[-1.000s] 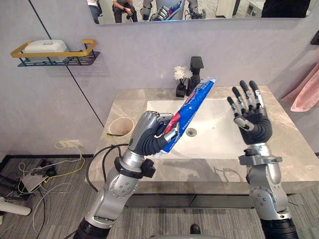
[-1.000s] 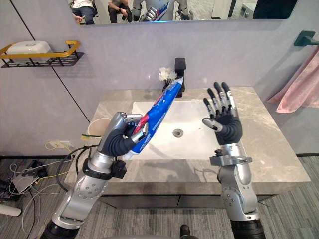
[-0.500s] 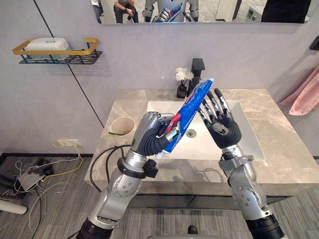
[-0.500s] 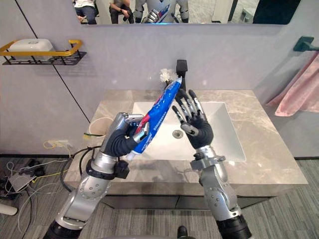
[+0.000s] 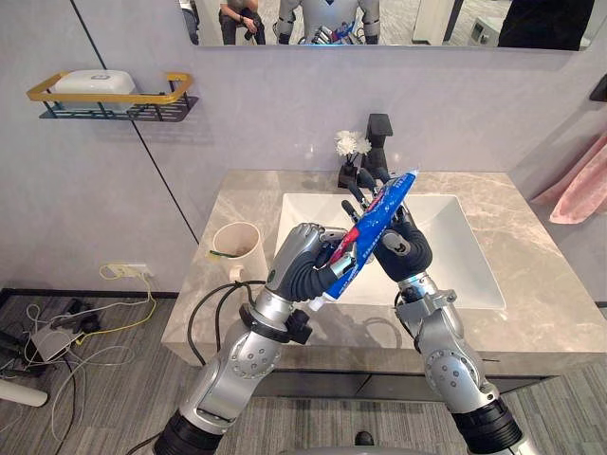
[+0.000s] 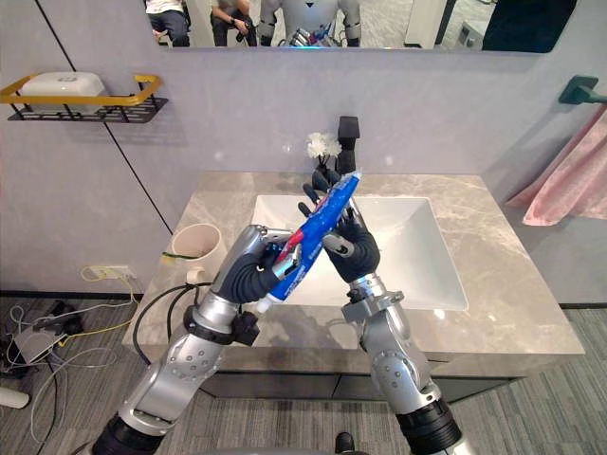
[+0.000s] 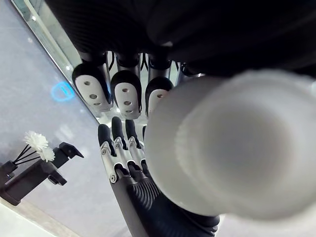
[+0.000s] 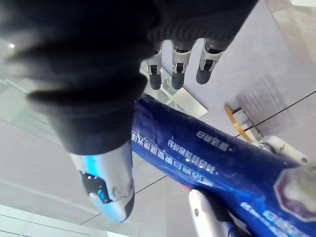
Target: Organize washtable
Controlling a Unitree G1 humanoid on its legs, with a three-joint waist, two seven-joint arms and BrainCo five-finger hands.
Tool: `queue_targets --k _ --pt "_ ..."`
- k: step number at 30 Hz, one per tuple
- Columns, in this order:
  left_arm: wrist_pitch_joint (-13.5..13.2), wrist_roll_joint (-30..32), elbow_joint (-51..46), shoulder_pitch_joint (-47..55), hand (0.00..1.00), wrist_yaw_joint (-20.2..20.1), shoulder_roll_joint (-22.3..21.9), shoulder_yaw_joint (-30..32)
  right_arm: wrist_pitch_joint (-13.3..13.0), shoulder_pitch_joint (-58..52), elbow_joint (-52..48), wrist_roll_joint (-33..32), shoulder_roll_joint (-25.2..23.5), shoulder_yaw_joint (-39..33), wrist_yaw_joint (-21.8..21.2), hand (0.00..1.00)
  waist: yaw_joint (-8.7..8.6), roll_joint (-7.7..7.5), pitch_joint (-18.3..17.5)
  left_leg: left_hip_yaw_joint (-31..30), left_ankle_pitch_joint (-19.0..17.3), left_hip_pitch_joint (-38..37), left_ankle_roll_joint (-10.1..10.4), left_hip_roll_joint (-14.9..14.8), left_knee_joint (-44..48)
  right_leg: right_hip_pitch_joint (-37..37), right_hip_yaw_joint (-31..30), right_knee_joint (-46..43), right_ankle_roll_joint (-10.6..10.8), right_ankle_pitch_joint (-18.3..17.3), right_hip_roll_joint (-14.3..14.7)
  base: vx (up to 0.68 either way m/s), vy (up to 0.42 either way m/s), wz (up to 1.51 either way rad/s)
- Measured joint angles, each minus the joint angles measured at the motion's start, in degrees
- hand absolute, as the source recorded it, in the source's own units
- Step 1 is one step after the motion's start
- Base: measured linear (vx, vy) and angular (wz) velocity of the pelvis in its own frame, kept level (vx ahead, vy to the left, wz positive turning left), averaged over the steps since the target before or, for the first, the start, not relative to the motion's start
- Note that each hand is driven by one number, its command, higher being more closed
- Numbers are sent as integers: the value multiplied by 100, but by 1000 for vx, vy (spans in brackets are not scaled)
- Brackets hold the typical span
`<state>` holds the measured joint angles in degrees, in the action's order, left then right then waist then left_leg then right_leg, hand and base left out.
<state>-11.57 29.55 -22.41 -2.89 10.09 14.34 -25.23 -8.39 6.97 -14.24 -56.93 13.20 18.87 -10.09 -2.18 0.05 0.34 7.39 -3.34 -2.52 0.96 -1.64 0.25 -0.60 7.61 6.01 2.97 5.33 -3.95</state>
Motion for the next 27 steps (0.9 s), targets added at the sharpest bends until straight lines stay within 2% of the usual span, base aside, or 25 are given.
queue_targets --k 4,5,22,27 --pt "2 -1 56 0 100 -2 -2 -167 2 41 111 -107 -54 41 0 0 4 -4 -2 -2 0 1 -1 3 0 0 2 0 0 0 -3 0 0 0" --pt "8 -1 68 0 100 -2 -1 -164 2 44 172 -110 -54 41 0 100 3 -6 -5 -2 1 0 -1 3 0 0 2 0 0 0 -3 0 0 0" --pt "11 -183 307 25 100 -18 -6 -161 8 88 183 -207 -63 173 -25 100 3 -59 -68 -1 1 6 -1 2 -2 10 0 1 0 0 -2 0 0 0" --pt "10 -193 370 48 100 -18 -12 -150 84 132 183 -200 -59 184 -26 100 4 -59 -68 2 1 11 -1 1 -15 23 -4 1 0 -1 0 0 0 0"
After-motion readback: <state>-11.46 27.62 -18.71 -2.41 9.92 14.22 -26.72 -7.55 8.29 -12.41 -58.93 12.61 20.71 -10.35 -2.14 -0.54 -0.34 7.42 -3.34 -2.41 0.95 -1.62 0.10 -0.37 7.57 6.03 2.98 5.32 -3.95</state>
